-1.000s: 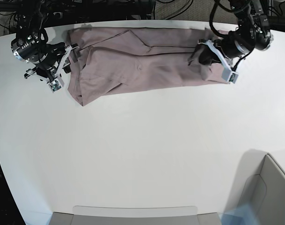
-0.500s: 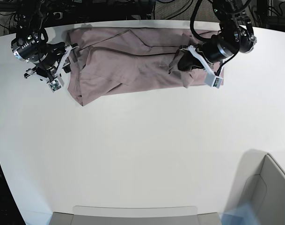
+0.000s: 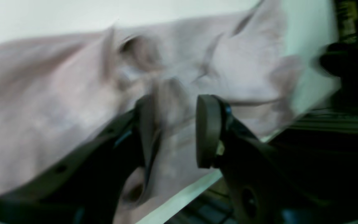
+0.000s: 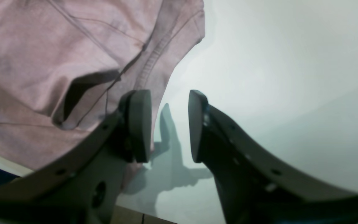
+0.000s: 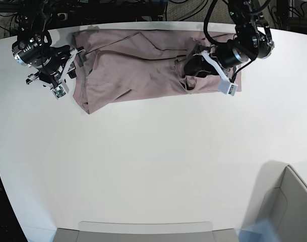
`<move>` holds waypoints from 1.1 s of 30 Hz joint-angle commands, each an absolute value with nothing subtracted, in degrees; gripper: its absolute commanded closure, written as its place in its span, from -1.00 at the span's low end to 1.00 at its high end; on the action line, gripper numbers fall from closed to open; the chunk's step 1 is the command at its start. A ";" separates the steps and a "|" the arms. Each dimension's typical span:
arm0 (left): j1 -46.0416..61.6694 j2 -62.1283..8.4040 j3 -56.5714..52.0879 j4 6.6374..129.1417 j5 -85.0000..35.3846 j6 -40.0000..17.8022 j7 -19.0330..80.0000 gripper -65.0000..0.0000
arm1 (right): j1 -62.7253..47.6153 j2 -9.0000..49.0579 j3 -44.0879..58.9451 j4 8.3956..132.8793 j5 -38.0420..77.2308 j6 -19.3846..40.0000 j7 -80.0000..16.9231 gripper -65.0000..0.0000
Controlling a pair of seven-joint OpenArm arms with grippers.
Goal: Fold the T-shirt properly
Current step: 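Grasp the strip end near the left gripper and fold it inward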
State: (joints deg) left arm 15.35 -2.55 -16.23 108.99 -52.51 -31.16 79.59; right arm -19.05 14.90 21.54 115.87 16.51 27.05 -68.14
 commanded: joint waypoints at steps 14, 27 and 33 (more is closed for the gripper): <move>16.31 -4.88 -26.51 109.85 -45.32 -31.25 79.60 1.00 | -18.68 15.69 21.85 116.88 16.92 27.30 -67.56 0.36; 17.27 -4.79 -2.51 109.58 -33.80 -31.34 75.74 1.00 | -18.33 14.11 29.23 116.70 21.93 27.30 -67.56 0.36; 17.54 -4.88 6.99 109.85 -34.15 -31.69 75.65 1.00 | -18.95 14.11 35.74 116.09 31.52 27.30 -67.91 0.36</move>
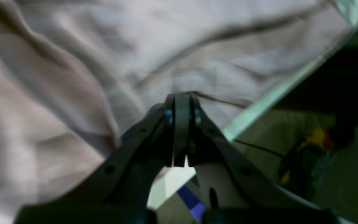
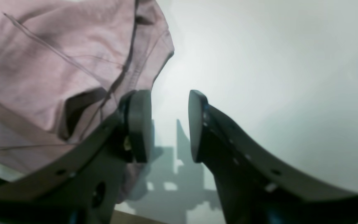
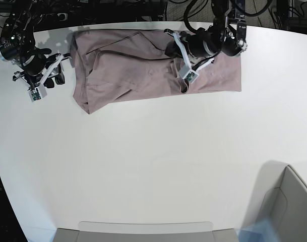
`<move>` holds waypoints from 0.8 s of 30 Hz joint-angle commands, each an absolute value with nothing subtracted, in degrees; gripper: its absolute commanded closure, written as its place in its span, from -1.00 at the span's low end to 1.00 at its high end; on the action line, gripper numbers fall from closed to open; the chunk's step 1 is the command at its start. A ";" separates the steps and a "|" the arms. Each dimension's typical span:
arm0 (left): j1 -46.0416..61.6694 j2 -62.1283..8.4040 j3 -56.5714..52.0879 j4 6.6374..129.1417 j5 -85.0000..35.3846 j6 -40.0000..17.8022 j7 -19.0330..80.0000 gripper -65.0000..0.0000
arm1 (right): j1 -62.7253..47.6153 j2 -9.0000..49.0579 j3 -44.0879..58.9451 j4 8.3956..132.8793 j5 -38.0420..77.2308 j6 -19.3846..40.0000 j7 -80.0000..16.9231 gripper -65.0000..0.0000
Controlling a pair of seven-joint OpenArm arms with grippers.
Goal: Fold the T-shirt properly
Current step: 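Grasp the strip end near the left gripper and fold it inward, then grasp the strip end near the right gripper and fold it over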
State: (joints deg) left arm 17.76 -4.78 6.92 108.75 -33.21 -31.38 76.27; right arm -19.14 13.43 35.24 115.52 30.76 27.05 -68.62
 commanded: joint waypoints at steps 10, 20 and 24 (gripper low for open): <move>20.44 -5.14 7.69 117.05 -36.44 -31.78 75.56 1.00 | -19.65 16.40 43.91 98.95 43.03 29.49 -67.91 0.36; 20.79 -5.23 7.69 116.79 -40.40 -31.78 75.47 1.00 | -18.24 18.68 37.49 85.93 45.41 40.00 -67.65 0.36; 20.70 -5.23 7.60 116.70 -40.31 -31.78 75.47 1.00 | -16.66 18.07 33.10 85.23 45.58 40.00 -67.74 0.36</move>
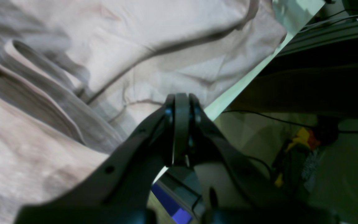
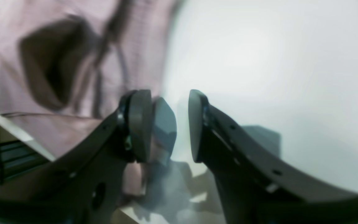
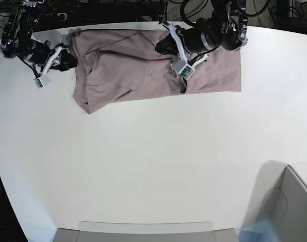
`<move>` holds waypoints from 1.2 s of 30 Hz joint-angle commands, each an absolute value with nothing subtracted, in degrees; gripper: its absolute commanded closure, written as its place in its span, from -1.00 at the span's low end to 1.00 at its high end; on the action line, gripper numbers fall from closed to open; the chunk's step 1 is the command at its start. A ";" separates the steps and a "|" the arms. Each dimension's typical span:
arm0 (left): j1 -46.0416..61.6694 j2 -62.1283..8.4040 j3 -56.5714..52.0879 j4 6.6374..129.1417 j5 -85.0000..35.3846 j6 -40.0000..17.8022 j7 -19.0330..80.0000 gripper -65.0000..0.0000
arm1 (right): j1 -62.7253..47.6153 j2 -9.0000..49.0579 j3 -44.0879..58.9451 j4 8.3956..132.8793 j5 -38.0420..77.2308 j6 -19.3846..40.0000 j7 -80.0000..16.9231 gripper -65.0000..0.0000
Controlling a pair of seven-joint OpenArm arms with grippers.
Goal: Fold the T-shirt properly
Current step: 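Grasp the strip end near the right gripper and fold it over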
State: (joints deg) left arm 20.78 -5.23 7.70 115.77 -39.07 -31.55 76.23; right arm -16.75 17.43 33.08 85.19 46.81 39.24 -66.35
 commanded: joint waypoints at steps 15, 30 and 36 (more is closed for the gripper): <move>20.97 -5.23 3.82 116.62 -40.57 -31.78 75.47 1.00 | -13.41 13.05 20.62 86.20 45.58 40.00 -67.56 0.36; 22.20 -5.23 3.82 116.79 -40.66 -31.78 75.47 1.00 | -5.32 9.71 15.60 83.38 27.21 40.00 -67.47 1.00; 23.25 -5.32 3.74 116.79 -40.66 -31.78 75.47 1.00 | 0.57 13.14 28.97 78.37 21.05 40.00 -66.33 1.00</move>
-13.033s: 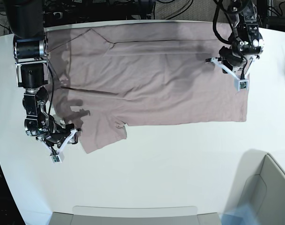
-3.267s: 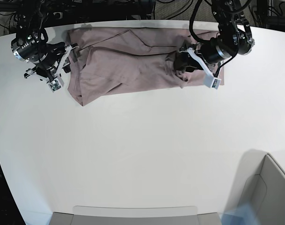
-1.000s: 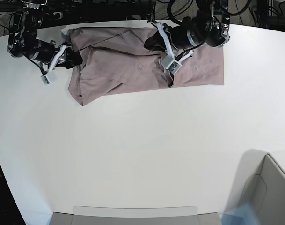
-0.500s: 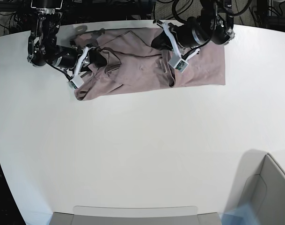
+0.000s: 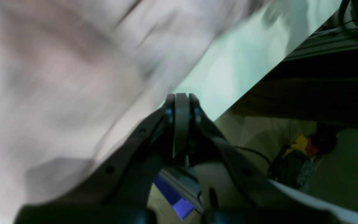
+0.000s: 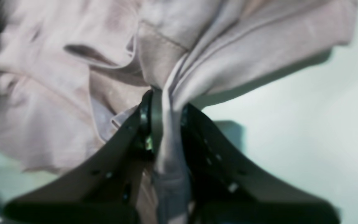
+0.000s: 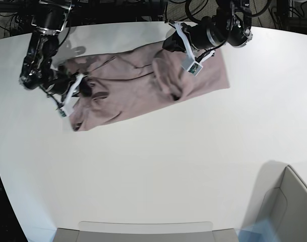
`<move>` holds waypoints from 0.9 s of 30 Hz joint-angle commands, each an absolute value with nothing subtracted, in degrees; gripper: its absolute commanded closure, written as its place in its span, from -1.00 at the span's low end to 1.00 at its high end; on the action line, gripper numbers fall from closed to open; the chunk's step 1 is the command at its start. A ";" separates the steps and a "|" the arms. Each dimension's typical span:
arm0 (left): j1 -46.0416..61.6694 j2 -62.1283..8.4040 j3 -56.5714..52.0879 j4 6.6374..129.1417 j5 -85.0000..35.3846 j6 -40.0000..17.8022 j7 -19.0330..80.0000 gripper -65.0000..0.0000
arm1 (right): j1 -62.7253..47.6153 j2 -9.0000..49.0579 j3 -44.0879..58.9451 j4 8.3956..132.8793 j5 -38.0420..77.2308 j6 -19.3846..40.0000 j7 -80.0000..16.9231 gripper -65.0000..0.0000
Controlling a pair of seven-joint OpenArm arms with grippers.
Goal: Fold the T-shirt properly
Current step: 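Grasp the strip end near the right gripper and fold it over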
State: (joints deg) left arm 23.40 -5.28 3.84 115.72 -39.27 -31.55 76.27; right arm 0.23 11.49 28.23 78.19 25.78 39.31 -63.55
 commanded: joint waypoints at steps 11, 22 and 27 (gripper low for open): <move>24.13 -7.52 -0.66 116.79 -40.66 -31.69 75.65 1.00 | 4.62 18.51 29.41 86.55 9.45 40.00 -66.68 1.00; 26.51 -11.56 -17.80 116.62 -40.66 -31.78 76.09 1.00 | -2.51 3.38 8.66 113.19 -16.66 40.00 -66.33 1.00; 26.59 -12.53 -17.80 116.53 -40.66 -31.78 75.82 1.00 | -3.03 0.66 -2.95 114.59 -26.68 40.00 -66.33 1.00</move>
State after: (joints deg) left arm 26.52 -12.05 -17.63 115.74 -39.75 -31.55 76.44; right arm -4.01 0.60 -3.33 113.65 -26.24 39.33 -66.89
